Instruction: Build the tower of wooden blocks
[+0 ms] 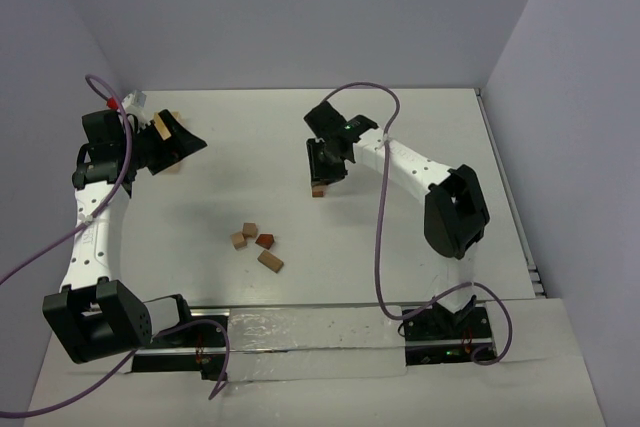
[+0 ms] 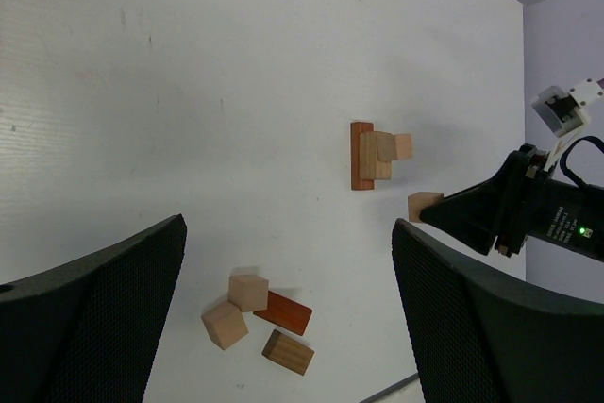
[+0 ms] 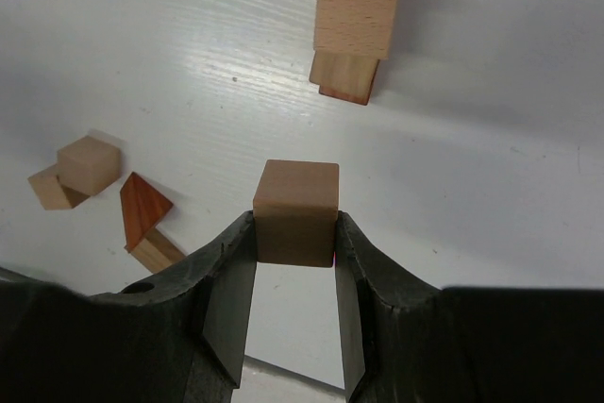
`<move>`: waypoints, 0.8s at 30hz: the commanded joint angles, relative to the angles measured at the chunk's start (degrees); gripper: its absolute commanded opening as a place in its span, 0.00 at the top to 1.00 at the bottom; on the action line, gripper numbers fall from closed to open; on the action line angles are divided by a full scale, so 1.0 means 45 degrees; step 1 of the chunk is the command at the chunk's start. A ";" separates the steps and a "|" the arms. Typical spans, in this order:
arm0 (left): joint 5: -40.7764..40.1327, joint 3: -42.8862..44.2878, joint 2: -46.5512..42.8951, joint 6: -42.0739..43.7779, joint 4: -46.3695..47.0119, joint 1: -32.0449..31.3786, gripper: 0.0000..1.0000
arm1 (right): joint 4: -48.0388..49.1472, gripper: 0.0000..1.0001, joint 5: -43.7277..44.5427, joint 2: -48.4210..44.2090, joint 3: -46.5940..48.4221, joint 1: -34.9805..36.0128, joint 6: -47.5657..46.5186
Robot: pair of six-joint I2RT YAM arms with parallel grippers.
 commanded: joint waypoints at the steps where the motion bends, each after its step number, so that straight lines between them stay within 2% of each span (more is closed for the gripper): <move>1: -0.0154 0.0001 -0.0101 -0.0079 0.0552 0.0097 0.04 | -0.0093 1.00 -0.0063 0.0450 0.1008 -0.0123 0.0199; 9: -0.0136 -0.0050 -0.0081 -0.0098 0.0627 0.0079 0.04 | -0.0327 1.00 0.0127 0.1578 0.1903 -0.0354 0.0167; 24: -0.0131 -0.0045 0.0036 -0.0118 0.0685 0.0079 0.04 | -0.0464 1.00 0.0169 0.2489 0.2508 -0.0501 0.0179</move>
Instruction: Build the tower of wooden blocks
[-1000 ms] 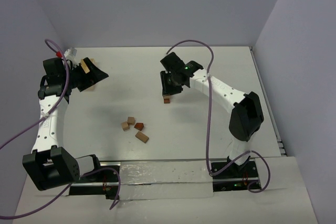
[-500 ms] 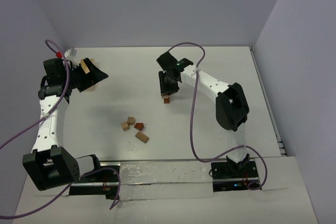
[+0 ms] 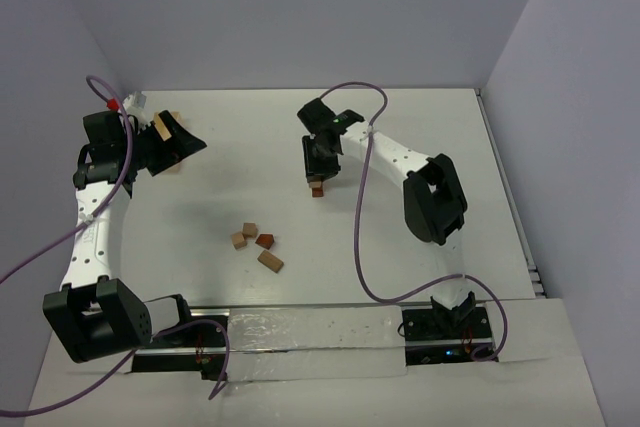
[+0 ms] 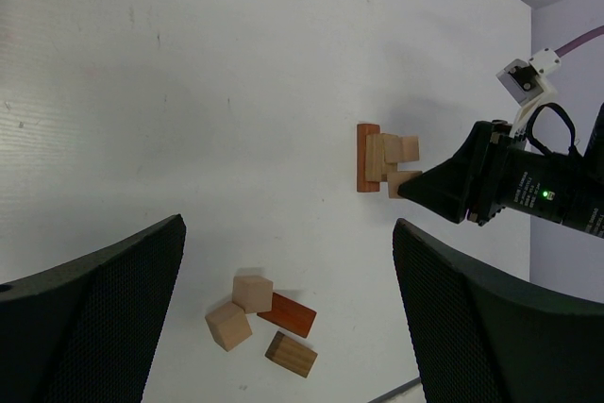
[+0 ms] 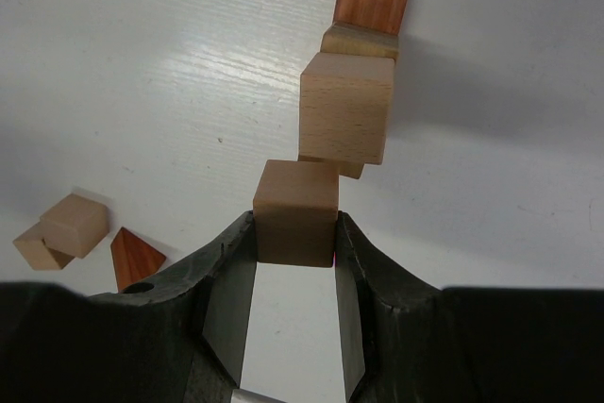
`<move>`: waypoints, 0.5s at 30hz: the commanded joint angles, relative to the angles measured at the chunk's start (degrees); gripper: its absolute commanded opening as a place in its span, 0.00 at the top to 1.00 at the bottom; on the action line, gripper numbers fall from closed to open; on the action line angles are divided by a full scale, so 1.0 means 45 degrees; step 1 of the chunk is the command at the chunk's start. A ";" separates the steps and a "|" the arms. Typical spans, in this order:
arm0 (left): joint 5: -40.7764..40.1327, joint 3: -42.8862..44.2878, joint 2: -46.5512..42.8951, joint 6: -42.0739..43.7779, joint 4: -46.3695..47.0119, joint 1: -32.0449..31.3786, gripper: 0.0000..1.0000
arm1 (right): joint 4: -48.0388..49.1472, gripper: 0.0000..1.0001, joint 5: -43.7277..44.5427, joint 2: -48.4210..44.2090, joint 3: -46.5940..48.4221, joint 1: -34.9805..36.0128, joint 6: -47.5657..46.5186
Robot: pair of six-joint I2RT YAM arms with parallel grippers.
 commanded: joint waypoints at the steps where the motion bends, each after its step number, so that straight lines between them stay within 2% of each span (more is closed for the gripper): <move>1: 0.0082 0.0057 -0.0009 -0.0089 0.0593 0.0079 0.04 | -0.0175 1.00 0.0166 0.0298 0.0686 -0.0166 0.0099; 15: 0.0155 0.0124 0.0120 -0.0128 0.0632 0.0079 0.04 | -0.0202 1.00 0.0224 0.0451 0.0755 -0.0384 0.0197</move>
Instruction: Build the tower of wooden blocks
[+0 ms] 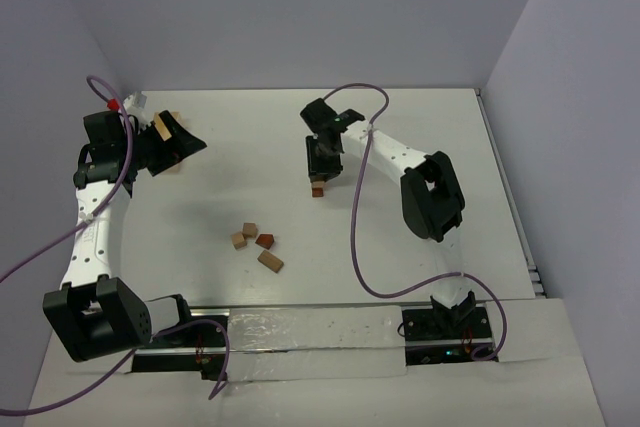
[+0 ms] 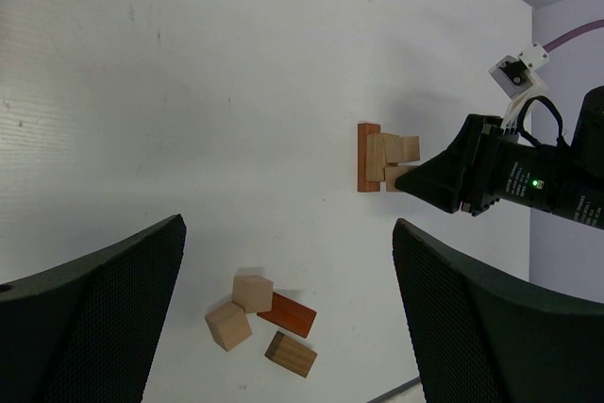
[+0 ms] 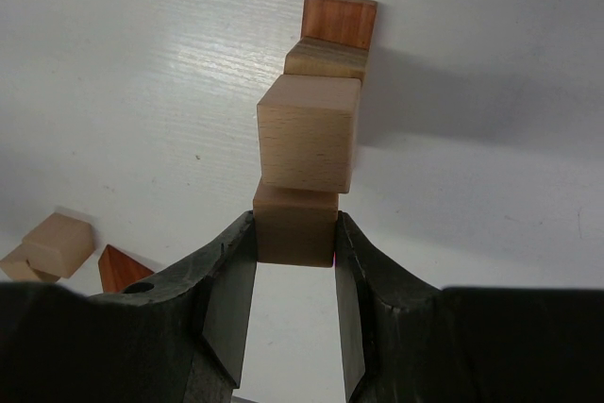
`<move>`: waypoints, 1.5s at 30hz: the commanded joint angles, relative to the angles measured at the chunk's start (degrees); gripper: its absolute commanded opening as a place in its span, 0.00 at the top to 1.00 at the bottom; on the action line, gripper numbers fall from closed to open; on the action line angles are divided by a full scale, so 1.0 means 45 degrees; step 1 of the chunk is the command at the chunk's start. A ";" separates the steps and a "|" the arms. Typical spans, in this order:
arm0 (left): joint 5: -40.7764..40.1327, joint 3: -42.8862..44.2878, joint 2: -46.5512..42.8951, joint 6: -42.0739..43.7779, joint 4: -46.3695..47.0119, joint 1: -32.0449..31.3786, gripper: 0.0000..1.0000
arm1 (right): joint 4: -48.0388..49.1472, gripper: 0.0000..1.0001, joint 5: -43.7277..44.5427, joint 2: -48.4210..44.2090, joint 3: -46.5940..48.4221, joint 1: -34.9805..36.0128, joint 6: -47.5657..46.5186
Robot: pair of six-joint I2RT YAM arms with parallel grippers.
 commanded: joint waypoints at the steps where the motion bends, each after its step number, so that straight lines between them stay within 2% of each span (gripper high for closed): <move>1: 0.0136 0.0112 0.0038 -0.0108 0.0627 0.0084 0.04 | -0.0186 1.00 0.0211 0.0071 0.0677 -0.0086 0.0122; 23: 0.0102 0.0053 0.0023 -0.0094 0.0635 0.0083 0.04 | -0.0240 0.87 0.0621 0.0289 0.0922 -0.0106 0.0171; 31: 0.0109 0.0002 -0.0024 -0.0105 0.0678 0.0079 0.04 | -0.0272 0.75 0.0543 0.0375 0.1024 -0.0117 0.0124; 36: 0.0102 0.0042 -0.0016 -0.0094 0.0647 0.0093 0.04 | -0.0283 0.72 0.0566 0.0423 0.1048 -0.0106 0.0127; 45: 0.0132 0.0014 -0.0016 -0.0094 0.0666 0.0088 0.04 | -0.0264 0.56 0.0414 0.0535 0.1063 -0.0106 0.0063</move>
